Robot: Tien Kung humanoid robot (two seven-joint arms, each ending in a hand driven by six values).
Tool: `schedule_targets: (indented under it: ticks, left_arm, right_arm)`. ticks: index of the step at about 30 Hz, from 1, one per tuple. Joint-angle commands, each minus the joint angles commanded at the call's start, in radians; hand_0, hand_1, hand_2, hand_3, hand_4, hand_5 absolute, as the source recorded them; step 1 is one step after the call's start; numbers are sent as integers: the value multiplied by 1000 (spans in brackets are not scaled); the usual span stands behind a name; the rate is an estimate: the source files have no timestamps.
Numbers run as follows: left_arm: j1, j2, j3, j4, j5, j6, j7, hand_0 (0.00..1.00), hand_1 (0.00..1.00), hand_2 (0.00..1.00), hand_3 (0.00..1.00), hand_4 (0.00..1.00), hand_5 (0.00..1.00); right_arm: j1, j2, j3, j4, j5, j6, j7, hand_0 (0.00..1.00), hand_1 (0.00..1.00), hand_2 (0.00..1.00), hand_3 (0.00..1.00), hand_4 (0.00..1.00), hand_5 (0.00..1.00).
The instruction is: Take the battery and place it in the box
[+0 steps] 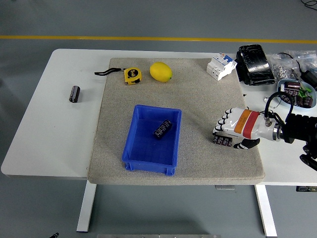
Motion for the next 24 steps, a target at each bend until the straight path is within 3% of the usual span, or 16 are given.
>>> schedule_targets:
  ticks: [24]
  left_arm:
    - [-4, -2, 7, 0, -8, -2, 2, 554, 558, 632, 722, 829, 953]
  right_arm:
    - [-2, 16, -2, -29, 0, -14, 2, 595, 579, 648, 640, 770, 69]
